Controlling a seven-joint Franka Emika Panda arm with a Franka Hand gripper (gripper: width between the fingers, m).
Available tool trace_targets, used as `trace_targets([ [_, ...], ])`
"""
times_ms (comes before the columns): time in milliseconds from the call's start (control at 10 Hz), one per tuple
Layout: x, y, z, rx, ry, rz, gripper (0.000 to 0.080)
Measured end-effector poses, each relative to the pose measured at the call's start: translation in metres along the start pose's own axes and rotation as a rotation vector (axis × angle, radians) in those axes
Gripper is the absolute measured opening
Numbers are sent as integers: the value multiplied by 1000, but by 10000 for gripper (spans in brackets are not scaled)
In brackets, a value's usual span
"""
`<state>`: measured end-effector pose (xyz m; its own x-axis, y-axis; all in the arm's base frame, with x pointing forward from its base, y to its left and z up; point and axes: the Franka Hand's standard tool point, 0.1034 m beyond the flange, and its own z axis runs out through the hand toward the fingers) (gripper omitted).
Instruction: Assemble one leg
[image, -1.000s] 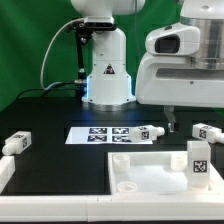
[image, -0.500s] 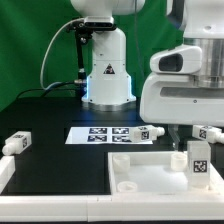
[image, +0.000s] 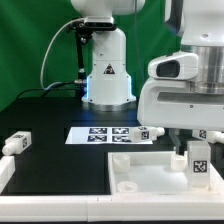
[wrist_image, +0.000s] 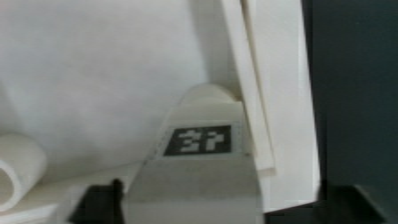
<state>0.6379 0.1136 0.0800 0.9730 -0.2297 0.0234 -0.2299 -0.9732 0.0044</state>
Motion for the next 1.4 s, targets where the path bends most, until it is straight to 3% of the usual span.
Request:
trace_targets([
  [100, 0, 0, 0, 0, 0, 1, 377],
  [200, 0, 0, 0, 0, 0, 1, 285],
  [600, 1, 2, 0, 1, 4, 39, 285],
  [900, 9, 9, 1, 29, 59, 366, 285],
  [1400, 7, 13, 2, 56, 33, 978, 287],
])
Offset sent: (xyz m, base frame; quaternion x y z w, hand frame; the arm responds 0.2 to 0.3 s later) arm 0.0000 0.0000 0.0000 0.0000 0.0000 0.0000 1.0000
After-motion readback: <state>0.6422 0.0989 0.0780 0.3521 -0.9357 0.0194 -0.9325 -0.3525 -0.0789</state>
